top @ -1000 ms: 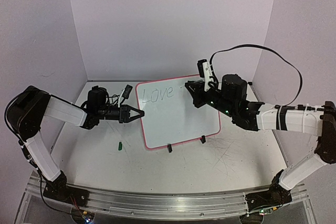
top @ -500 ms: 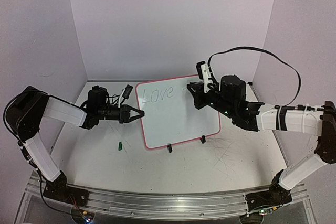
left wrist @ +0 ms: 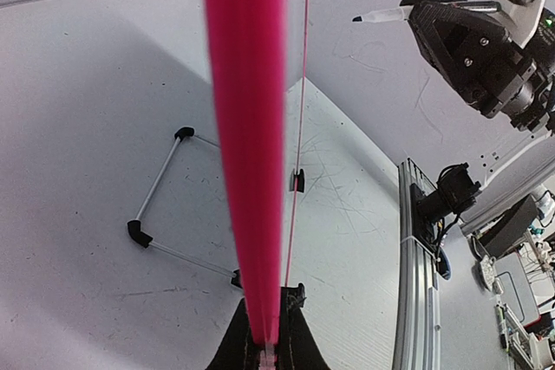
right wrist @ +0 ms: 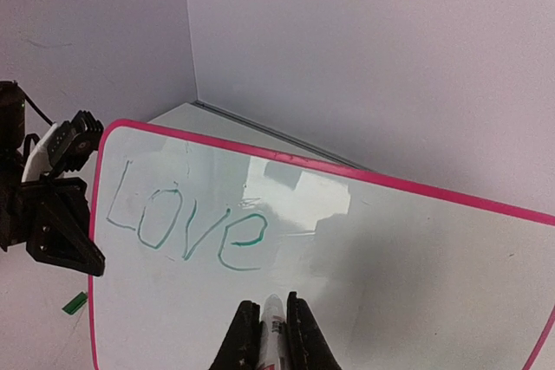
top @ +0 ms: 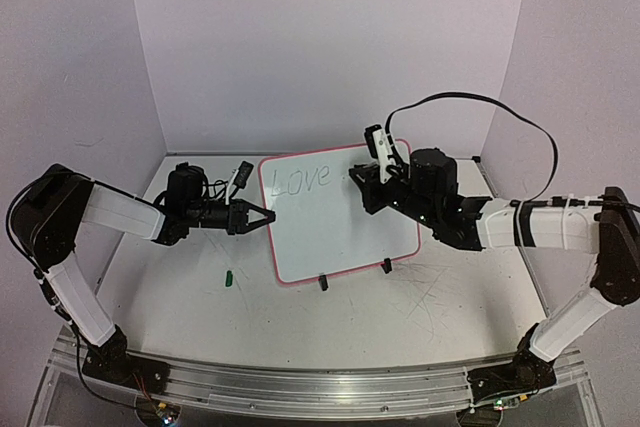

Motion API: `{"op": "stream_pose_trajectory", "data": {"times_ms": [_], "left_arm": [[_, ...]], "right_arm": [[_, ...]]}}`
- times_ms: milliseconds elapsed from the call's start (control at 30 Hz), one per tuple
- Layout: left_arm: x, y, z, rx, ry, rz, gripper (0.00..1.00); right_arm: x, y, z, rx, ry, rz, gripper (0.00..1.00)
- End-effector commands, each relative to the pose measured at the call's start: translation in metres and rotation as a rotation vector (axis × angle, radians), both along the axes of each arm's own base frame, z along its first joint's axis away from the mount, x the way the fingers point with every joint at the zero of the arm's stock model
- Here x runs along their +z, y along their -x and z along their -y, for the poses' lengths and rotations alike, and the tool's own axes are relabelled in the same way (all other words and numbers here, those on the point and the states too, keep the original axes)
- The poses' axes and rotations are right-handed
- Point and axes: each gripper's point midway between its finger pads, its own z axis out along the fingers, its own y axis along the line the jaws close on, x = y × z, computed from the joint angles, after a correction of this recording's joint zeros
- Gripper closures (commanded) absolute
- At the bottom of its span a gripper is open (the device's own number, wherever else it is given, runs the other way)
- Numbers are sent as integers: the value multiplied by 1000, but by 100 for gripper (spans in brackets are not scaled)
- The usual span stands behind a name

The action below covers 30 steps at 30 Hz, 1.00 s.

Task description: Write a sentence on the whiteboard

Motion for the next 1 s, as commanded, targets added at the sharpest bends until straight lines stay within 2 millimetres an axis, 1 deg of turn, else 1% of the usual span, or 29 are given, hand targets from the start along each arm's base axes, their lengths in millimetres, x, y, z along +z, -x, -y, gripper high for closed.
{"op": "stream_pose_trajectory", "data": {"times_ms": [0, 133, 333, 533, 633, 767, 967], "left_arm": [[2, -27, -6, 107, -54, 89, 100], [1, -27, -5, 103, -56, 87, 100], [4, -26, -6, 102, -52, 93, 100], [4, -26, -6, 102, -54, 96, 100], [4, -25, -6, 101, -54, 96, 100], [5, -25, -7, 103, -55, 99, 100], [4, -25, -7, 101, -56, 100, 100]], "right_arm": [[30, -7, 14, -64, -118, 45, 100], [31, -11, 18, -84, -123, 46, 100], [38, -16, 13, -77, -137, 62, 100], [43, -31, 12, -116, -158, 61, 100], [43, -35, 7, -113, -162, 60, 100], [43, -42, 7, -131, -162, 61, 100], [39, -45, 3, -117, -164, 51, 100]]}}
